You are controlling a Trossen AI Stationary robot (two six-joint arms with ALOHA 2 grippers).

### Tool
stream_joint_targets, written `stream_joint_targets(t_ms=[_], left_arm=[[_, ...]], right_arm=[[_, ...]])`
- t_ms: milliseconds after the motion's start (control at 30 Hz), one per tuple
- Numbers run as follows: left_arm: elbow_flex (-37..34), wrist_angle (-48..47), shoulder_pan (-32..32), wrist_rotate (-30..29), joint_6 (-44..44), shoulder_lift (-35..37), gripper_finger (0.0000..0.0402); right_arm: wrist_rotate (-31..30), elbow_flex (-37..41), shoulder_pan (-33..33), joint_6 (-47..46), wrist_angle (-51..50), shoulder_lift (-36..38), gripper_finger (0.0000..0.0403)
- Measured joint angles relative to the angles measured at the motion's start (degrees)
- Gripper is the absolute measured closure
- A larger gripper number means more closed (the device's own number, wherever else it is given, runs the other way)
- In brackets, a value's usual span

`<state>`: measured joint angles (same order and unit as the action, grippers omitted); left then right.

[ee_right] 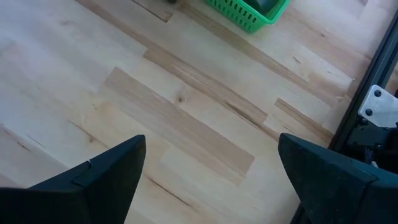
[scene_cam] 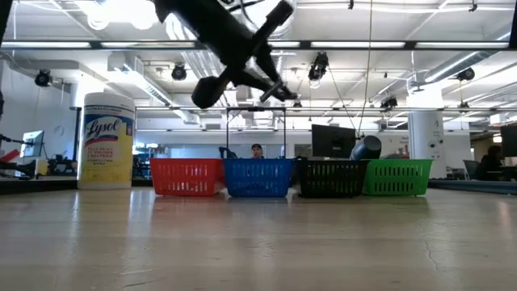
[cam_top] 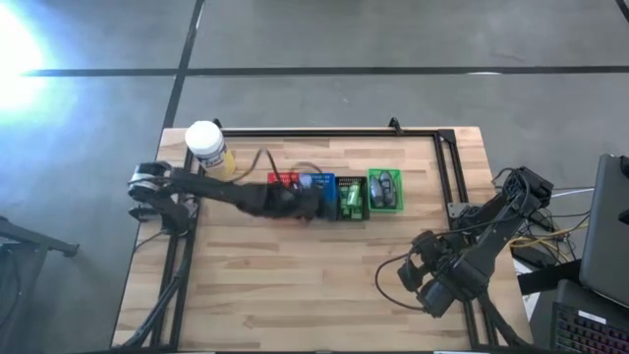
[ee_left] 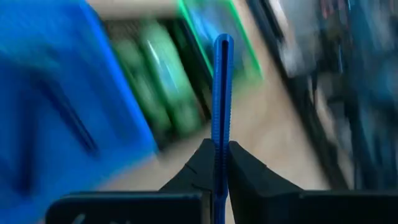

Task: Pick & Place Travel size toiletries
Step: Put the razor into the blue basket, then return to Home Position

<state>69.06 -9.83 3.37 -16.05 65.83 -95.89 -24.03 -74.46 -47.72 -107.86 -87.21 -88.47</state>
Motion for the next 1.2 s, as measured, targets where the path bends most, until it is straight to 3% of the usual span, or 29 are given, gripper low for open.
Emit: stream_joint_targets(t_ms=[100, 233, 400, 633, 833, 967, 1067, 1200], left_arm=[[-0.41, -0.24, -4.43, -3.78, 4.64, 0.56, 0.0377], [-1.46, -1.43, -9.02, -0.75, 5.50, -0.98, 0.0372], [-1.92, -3.79, -10.18, 0.37, 6.40, -2.89, 0.0361], [-1.97, -4.21, -10.16, -2.98, 6.37, -3.96, 0.0288], [-1.92, -4.39, -9.96, -1.45, 4.75, -2.26, 0.0240], [-1.05, -1.57, -6.59, -0.20, -6.31, 2.38, 0.0236], [-0.69, 1.91, -2.34, 1.00, -18.91, 7.73, 0.0239], [-0.83, -0.86, 2.85, 2.37, -32.93, 15.25, 0.0239]], right_arm=[[-0.11, 0.00, 0.00, -0.12, -0.08, 0.00, 0.0039], [-0.13, 0.00, 0.00, -0.12, -0.08, 0.00, 0.0039], [-0.12, 0.00, 0.00, -0.15, -0.05, 0.00, 0.0039], [-0.07, 0.00, 0.00, -0.15, 0.18, 0.00, 0.0039], [0.36, -0.01, 0.00, -0.23, 0.25, 0.30, 0.0039], [-2.06, -2.21, -0.10, 1.55, 0.13, 2.81, 0.0039], [-7.17, -5.52, -0.39, 10.68, 1.17, 6.48, 0.0041], [-10.56, -10.00, -0.07, 22.35, 0.66, 12.18, 0.0055]])
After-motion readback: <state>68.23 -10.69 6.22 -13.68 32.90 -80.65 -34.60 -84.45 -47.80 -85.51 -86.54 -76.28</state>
